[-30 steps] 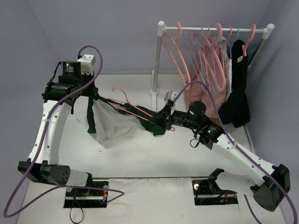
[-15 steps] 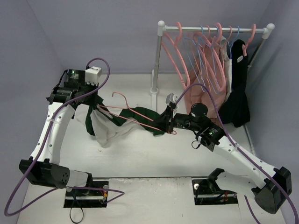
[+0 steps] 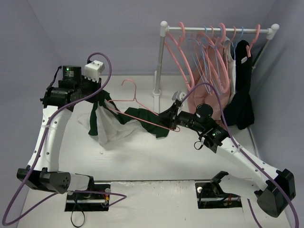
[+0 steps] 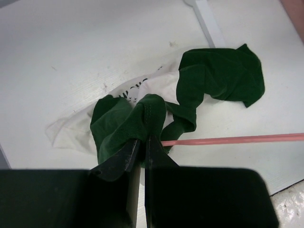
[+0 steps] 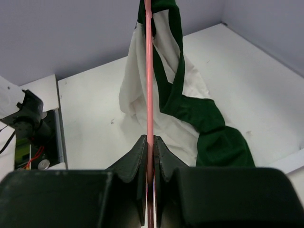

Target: Place the t-shirt on the hanger

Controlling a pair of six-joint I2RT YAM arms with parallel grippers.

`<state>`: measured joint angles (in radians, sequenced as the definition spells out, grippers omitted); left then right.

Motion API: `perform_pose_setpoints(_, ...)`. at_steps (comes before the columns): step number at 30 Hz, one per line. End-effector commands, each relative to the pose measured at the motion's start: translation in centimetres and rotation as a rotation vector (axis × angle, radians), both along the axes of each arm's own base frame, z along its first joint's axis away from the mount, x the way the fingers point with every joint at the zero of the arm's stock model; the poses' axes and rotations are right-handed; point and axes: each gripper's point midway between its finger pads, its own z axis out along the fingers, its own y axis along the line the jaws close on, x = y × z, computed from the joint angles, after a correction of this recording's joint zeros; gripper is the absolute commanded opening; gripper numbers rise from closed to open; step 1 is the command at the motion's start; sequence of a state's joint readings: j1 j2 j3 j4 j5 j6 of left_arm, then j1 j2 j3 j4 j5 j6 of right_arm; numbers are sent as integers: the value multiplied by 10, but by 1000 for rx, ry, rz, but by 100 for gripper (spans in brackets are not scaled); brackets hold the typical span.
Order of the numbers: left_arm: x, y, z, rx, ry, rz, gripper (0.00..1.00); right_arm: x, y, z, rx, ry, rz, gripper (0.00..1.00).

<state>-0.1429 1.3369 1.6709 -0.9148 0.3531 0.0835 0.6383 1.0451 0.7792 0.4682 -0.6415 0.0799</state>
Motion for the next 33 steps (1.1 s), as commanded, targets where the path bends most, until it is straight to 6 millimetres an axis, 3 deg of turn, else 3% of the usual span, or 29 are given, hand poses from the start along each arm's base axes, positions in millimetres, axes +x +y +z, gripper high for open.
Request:
perform_pose_setpoints(1, 6, -28, 50, -72, -118, -135, 0, 7, 0, 63, 146, -189, -17, 0)
perform_pose_setpoints(6, 8, -52, 92, -69, -195, -215, 0, 24, -7, 94, 199, -276, -102, 0)
perform_pose_setpoints(9, 4, -59, 134, -102, -297, -236, 0, 37, -17, 116, 247, -326, -151, 0)
perform_pose_setpoints(10, 4, -64, 139, -105, -302, -249, 0, 37, -20, 132, 288, -350, -153, 0)
perform_pose_setpoints(12, -2, -70, 157, -109, -345, -264, 0, 41, -20, 147, 320, -375, -145, 0)
perform_pose_setpoints(15, -12, -84, 165, -111, -371, -301, 0, 37, -17, 166, 378, -418, -110, 0)
perform_pose_setpoints(16, -17, -88, 166, -110, -374, -314, 0, 36, -14, 167, 391, -422, -93, 0)
perform_pose_setpoints(18, -24, -97, 161, -96, -369, -351, 0, 40, -6, 147, 382, -383, -68, 0)
perform_pose_setpoints(20, -22, -99, 145, -67, -333, -354, 0, 40, 1, 120, 383, -338, -43, 0)
perform_pose_setpoints(24, -15, -99, 113, -32, -252, -347, 0, 33, 5, 94, 420, -320, -21, 0)
perform_pose_setpoints(28, -12, -101, 96, -24, -205, -350, 0, 31, 6, 88, 433, -325, -29, 0)
perform_pose_setpoints(33, -12, -104, 90, -22, -188, -363, 0, 30, 5, 100, 427, -369, -35, 0)
